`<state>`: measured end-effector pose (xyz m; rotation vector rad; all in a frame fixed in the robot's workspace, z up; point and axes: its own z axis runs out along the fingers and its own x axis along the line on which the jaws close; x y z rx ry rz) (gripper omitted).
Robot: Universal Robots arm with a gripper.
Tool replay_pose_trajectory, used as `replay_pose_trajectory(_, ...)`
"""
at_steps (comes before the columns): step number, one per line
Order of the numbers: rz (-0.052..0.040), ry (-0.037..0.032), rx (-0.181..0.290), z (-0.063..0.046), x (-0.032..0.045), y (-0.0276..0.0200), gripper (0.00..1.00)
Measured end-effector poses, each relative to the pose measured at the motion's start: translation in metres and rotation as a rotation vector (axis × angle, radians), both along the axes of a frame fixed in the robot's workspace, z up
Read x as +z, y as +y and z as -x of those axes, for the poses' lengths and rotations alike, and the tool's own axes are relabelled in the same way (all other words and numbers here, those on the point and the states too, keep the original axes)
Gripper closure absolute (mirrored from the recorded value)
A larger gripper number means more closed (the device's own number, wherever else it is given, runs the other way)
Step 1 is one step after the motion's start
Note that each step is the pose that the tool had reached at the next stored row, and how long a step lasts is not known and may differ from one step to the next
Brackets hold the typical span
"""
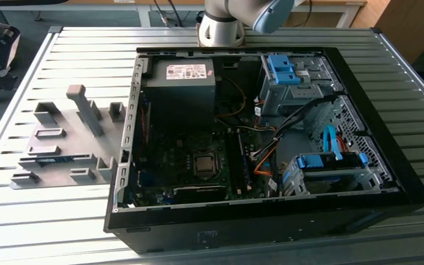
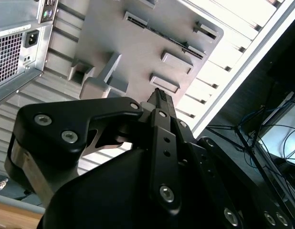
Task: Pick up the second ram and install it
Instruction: 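Pick up the second ram and move it above second insertion slot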
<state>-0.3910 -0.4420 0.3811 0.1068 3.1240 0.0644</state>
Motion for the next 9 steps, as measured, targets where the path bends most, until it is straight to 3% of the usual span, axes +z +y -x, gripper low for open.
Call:
replay_pose_trajectory(5,-0.0001,0.0,0.006,0.0001,0.0,0.0,0.89)
replay_pose_trajectory(9,0.0,0.0,0.059,0.0005,0.0,-0.0002,0.89)
